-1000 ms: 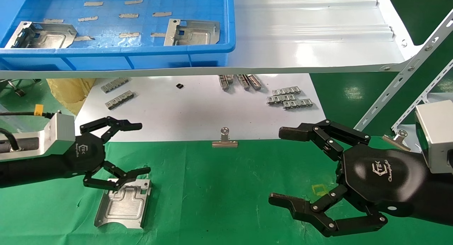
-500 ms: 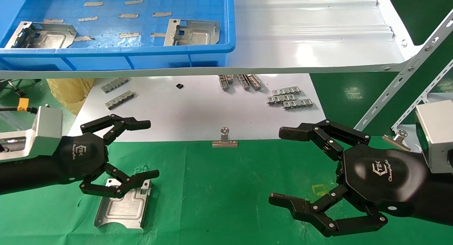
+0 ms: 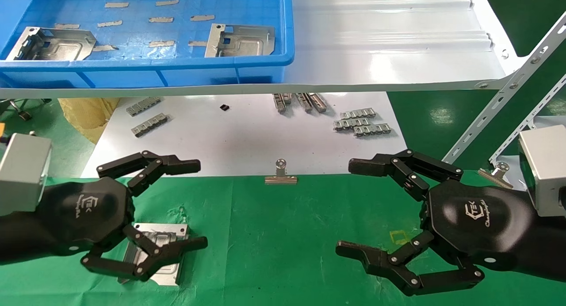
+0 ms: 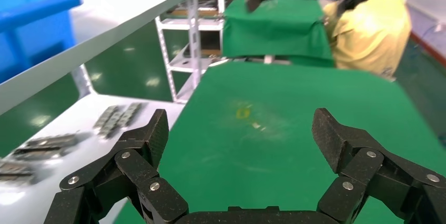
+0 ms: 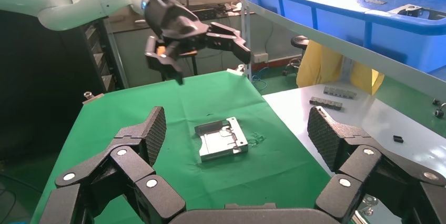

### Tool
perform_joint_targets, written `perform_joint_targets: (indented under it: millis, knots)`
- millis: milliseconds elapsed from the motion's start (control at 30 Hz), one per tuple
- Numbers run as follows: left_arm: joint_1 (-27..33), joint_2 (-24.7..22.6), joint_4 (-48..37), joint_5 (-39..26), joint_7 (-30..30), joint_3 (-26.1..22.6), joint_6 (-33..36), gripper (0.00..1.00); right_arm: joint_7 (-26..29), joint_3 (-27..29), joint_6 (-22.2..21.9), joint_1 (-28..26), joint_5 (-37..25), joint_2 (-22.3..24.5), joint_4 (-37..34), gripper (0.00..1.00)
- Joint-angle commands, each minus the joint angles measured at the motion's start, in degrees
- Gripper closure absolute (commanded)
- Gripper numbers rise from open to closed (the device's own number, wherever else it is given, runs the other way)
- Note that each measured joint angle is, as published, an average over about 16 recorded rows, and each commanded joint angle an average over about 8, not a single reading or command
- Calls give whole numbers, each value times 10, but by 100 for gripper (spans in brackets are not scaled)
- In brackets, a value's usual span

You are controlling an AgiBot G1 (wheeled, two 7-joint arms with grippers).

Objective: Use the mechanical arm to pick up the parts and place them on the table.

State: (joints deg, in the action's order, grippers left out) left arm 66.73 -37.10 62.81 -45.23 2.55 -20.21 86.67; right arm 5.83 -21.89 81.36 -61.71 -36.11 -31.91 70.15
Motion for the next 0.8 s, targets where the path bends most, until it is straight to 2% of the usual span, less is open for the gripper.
perform_joint_targets:
  millis: [33,367,800]
  knots:
    - [-11,4,23,7,18,9,-2,0,0,0,0,0,0,0,0,0]
    - [-57,23,119,38,88,46,-10,0,0,0,0,0,0,0,0,0]
    - [-58,23,120,39,87,47,-11,0,0,0,0,0,0,0,0,0]
